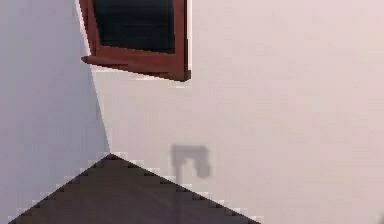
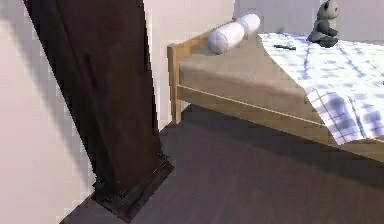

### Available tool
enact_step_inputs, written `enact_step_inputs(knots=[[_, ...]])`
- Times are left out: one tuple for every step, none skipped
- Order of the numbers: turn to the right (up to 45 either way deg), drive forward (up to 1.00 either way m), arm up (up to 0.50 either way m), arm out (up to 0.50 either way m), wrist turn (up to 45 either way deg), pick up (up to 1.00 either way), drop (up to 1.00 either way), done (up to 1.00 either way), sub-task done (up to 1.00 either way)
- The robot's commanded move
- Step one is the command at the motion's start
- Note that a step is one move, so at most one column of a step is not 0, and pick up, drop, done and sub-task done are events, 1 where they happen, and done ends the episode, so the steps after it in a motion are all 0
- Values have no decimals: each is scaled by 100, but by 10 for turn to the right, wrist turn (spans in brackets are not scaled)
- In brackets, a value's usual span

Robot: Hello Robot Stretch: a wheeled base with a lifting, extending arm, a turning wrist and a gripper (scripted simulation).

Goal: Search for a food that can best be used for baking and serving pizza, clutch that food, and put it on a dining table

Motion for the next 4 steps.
enact_step_inputs(knots=[[-450, 0, 0, 0, 0, 0, 0, 0, 0], [-450, 0, 0, 0, 0, 0, 0, 0, 0], [-30, 0, 0, 0, 0, 0, 0, 0, 0], [0, 100, 0, 0, 0, 0, 0, 0, 0]])
